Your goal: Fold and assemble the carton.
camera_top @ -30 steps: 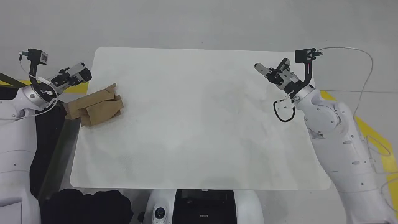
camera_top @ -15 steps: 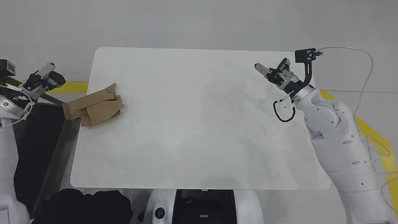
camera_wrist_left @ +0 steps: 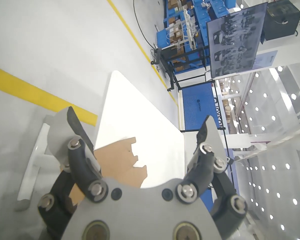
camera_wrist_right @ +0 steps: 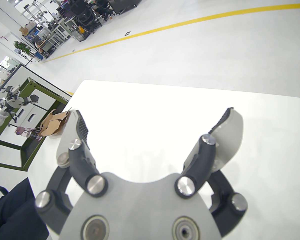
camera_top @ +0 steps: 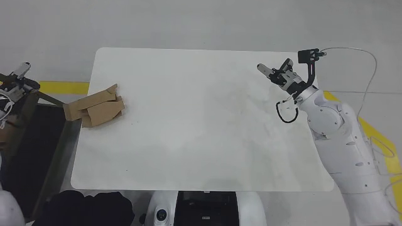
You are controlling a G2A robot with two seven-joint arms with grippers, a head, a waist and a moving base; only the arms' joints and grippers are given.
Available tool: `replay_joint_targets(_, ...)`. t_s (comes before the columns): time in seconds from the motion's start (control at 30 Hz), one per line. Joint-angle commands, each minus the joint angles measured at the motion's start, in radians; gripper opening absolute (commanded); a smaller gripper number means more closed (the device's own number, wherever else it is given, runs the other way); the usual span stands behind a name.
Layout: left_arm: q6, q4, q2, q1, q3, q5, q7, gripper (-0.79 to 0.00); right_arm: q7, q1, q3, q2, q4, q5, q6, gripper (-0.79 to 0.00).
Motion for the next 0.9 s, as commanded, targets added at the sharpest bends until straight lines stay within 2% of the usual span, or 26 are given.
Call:
replay_joint_targets(0.0, -0.002, 0.026, 0.009, -0.015, 0.014, 0.071, 0.023, 0.0, 0.0, 0.0, 0.0, 0.0, 0.0, 0.0, 0.0, 0.0)
replay_joint_targets(0.17, -0.044, 0.061, 0.027, -0.036, 0.08, 0.305, 0.116, 0.0, 0.0, 0.0, 0.0, 0.0, 0.0, 0.0, 0.0, 0.0)
replay_joint_targets(0.37, -0.063, 0.12, 0.027, -0.083, 0.15, 0.417, 0.145, 0.0, 0.0, 0.0, 0.0, 0.0, 0.0, 0.0, 0.0, 0.0)
replay_joint_targets(0.63, -0.093, 0.198, 0.003, -0.147, 0.252, 0.488, 0.112, 0.0, 0.0, 0.0, 0.0, 0.0, 0.0, 0.0, 0.0, 0.0)
replay_joint_targets(0.87, -0.115, 0.245, -0.019, -0.189, 0.307, 0.499, 0.116, 0.0, 0.0, 0.0, 0.0, 0.0, 0.0, 0.0, 0.0, 0.0)
